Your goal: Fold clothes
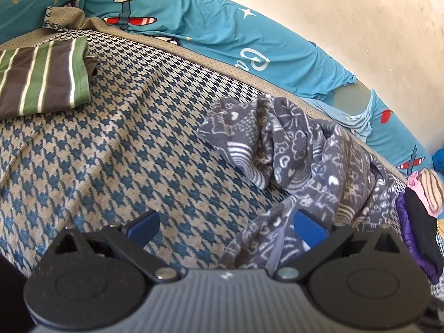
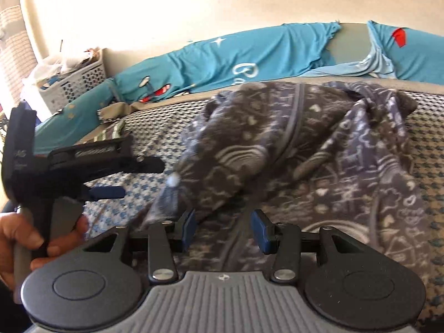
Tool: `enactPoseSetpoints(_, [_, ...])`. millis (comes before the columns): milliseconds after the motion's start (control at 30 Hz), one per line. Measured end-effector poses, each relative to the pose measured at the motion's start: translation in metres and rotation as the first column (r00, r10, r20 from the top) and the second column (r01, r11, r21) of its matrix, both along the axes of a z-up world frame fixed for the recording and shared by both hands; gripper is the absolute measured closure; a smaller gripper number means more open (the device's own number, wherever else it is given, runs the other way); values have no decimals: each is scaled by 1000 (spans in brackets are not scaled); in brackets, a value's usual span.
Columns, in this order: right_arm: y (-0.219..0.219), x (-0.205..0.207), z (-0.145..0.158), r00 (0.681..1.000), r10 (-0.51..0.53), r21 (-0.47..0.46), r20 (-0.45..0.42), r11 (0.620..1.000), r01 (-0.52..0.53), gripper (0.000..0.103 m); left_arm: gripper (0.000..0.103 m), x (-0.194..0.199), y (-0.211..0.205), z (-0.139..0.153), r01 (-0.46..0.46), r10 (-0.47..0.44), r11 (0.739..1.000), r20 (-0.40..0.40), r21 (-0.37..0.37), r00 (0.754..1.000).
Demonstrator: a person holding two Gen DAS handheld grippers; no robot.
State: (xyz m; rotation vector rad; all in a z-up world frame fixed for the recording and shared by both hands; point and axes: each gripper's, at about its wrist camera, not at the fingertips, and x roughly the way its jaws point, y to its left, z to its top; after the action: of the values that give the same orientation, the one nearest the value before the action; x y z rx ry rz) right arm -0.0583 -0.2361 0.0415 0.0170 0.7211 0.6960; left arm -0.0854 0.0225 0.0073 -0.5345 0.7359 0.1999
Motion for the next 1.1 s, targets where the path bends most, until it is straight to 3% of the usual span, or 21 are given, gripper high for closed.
enactPoseSetpoints(233, [-18,31,11,998,-41,-24,42,999,42,51,0,15,-6,3,37,-37,999,-2,15,999])
enactPoseSetpoints(800, [-50,97,17,977,-205,6,61,979,205,50,0,61,-21,22,168,-169,984,17,52,985])
enactPoseSetpoints(1100, [-54,130,25,943,-309,30,122,951,307,50,0,94,-26,29,223,-225,973,38,65,974])
